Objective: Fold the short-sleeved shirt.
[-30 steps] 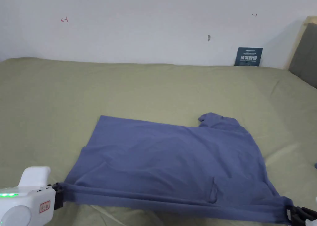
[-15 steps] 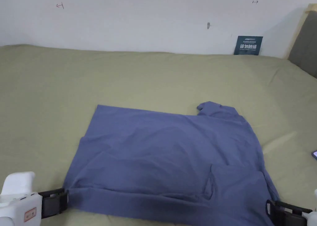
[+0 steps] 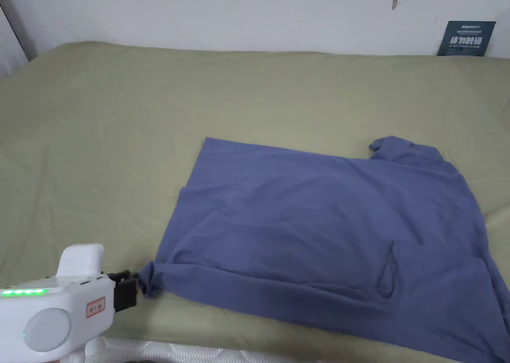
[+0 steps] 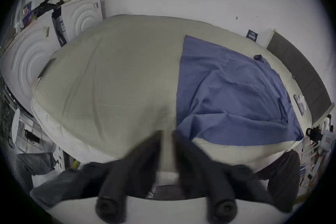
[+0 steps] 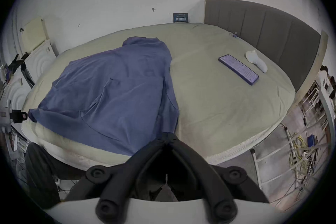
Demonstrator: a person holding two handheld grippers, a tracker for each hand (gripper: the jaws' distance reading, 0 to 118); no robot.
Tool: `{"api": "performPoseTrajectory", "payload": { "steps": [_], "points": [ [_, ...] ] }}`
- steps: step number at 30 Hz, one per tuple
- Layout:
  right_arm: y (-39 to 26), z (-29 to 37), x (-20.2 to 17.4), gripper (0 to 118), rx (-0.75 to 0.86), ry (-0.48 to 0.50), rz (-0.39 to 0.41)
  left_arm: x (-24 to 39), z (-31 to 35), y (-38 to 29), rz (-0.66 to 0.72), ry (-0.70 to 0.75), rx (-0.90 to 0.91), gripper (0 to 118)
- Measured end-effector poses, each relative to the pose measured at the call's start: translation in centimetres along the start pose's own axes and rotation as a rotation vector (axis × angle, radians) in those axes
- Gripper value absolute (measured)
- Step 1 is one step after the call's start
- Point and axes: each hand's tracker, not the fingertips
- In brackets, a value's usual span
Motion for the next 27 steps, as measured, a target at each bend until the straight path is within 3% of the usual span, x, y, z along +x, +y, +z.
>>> {"api": "performPoseTrajectory", "payload": {
  "steps": [1, 2, 3, 8, 9, 10, 12, 13, 14, 15, 16, 17, 20, 21, 23, 24, 25, 26, 27],
  "points": [
    [0.1, 0.1, -0.3, 0, -0.001, 0.001, -0.003, 0.4, -0.4, 0.3, 0.000, -0.014, -0.014, 72],
    [-0.1, -0.3, 0.6, 0, -0.005, 0.028, -0.026, 0.7, -1.1, 0.3, -0.002, -0.017, -0.038, 104],
    [0.0, -0.5, 0.8, 0, -0.004, 0.023, -0.023, 0.8, -1.5, 0.2, -0.010, -0.029, -0.025, 112],
    [0.1, -1.2, 0.6, 0, -0.014, 0.040, -0.006, 1.7, -4.8, 1.2, -0.039, -0.036, -0.105, 109],
    [0.2, -1.3, 0.6, 0, -0.015, 0.042, -0.003, 1.9, -4.8, 1.4, -0.035, -0.037, -0.105, 106],
    [-0.1, -1.8, 1.1, 0, -0.017, 0.049, -0.008, 2.1, -4.7, 1.4, -0.033, -0.039, -0.100, 86],
    [0.0, -2.1, 1.6, 0, -0.019, 0.057, -0.006, 2.7, -4.6, 1.3, -0.036, -0.053, -0.088, 2],
    [0.1, -2.3, 1.8, 2, -0.022, 0.063, -0.002, 3.4, -3.6, 1.3, -0.031, -0.055, -0.079, 1],
    [-0.1, -2.1, 1.5, 17, -0.022, 0.068, 0.004, 3.9, -3.1, 1.4, -0.040, -0.049, -0.084, 1],
    [-0.1, -2.3, 1.6, 49, -0.033, 0.089, 0.009, 4.2, -2.7, 1.3, -0.040, -0.052, -0.087, 1],
    [0.0, -2.7, 1.7, 101, -0.068, 0.125, 0.015, 4.4, -2.4, 1.2, -0.038, -0.054, -0.086, 1],
    [0.1, -3.3, 1.7, 117, -0.114, 0.142, 0.027, 4.3, -2.8, 1.5, -0.038, -0.052, -0.086, 1],
    [-0.3, -3.9, 1.0, 101, -0.111, 0.134, 0.076, 4.8, -2.1, 1.4, -0.035, -0.048, -0.088, 1],
    [-0.3, -4.5, 1.0, 88, -0.113, 0.126, 0.080, 4.5, -2.4, 1.5, -0.033, -0.046, -0.090, 1],
    [-0.8, -5.2, 0.9, 82, -0.118, 0.110, 0.082, 4.5, -2.5, 1.5, -0.028, -0.042, -0.093, 1],
    [-0.7, -5.6, 1.1, 64, -0.127, 0.105, 0.079, 4.6, -2.4, 1.4, -0.027, -0.041, -0.096, 1],
    [-0.7, -5.8, 1.3, 19, -0.129, 0.099, 0.072, 4.2, -2.8, 1.5, -0.026, -0.041, -0.100, 1],
    [-0.7, -5.5, 1.6, 3, -0.127, 0.104, 0.054, 4.0, -2.9, 1.5, -0.025, -0.044, -0.102, 1],
    [-0.4, -5.3, 1.8, 3, -0.138, 0.127, 0.038, 4.1, -2.7, 1.6, -0.026, -0.045, -0.103, 1]
  ]
}}
